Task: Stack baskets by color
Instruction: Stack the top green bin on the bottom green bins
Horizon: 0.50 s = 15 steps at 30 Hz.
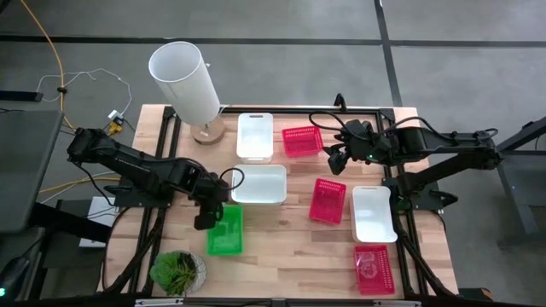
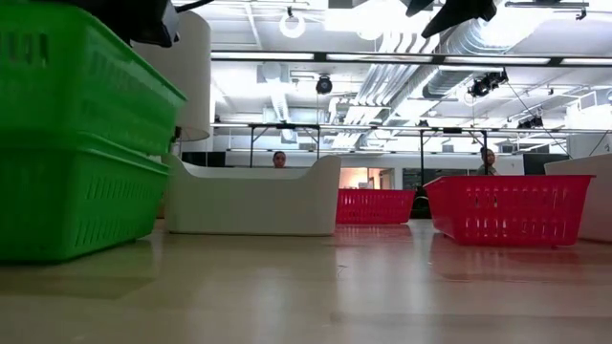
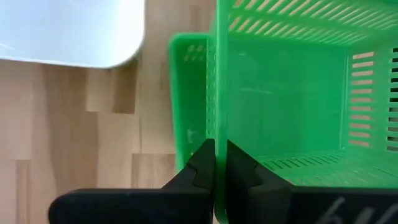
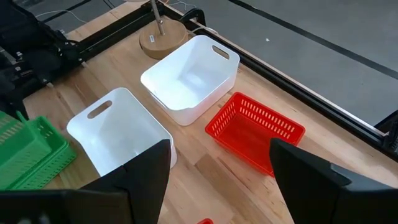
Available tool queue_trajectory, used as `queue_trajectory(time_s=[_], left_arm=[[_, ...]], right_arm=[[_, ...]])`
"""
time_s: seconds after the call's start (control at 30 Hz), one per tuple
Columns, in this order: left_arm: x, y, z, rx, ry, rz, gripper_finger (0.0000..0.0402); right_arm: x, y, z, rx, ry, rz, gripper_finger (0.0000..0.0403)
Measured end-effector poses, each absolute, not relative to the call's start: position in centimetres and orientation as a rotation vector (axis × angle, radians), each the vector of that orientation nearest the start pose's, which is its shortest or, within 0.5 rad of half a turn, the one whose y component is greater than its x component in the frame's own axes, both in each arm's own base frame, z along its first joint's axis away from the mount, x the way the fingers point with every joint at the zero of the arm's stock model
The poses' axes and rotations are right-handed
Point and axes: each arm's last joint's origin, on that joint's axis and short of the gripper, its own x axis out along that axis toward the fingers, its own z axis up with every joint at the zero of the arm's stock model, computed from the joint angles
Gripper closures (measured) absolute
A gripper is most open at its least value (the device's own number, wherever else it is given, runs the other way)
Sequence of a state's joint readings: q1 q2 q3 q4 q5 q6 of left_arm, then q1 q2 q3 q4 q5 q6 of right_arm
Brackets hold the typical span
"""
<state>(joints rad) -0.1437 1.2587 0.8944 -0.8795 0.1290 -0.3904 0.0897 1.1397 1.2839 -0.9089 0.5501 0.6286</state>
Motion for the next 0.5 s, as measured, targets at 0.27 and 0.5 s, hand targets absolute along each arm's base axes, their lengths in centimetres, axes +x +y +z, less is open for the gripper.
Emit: queue_trajectory(time_s=[0.27,0.5], left_arm=[[21.1,-4.2,23.0,-0.277,1.314,0.102,0.0401],[21.3,-4.6,23.1,-0.261,1.274,0.112,0.0401]], right_arm=[[21.1,0.4,37.4,0.347,0.562,-0.644,0.0144],[21.1,0.4,37.2,0.344,0.565,-0.649,0.0144]])
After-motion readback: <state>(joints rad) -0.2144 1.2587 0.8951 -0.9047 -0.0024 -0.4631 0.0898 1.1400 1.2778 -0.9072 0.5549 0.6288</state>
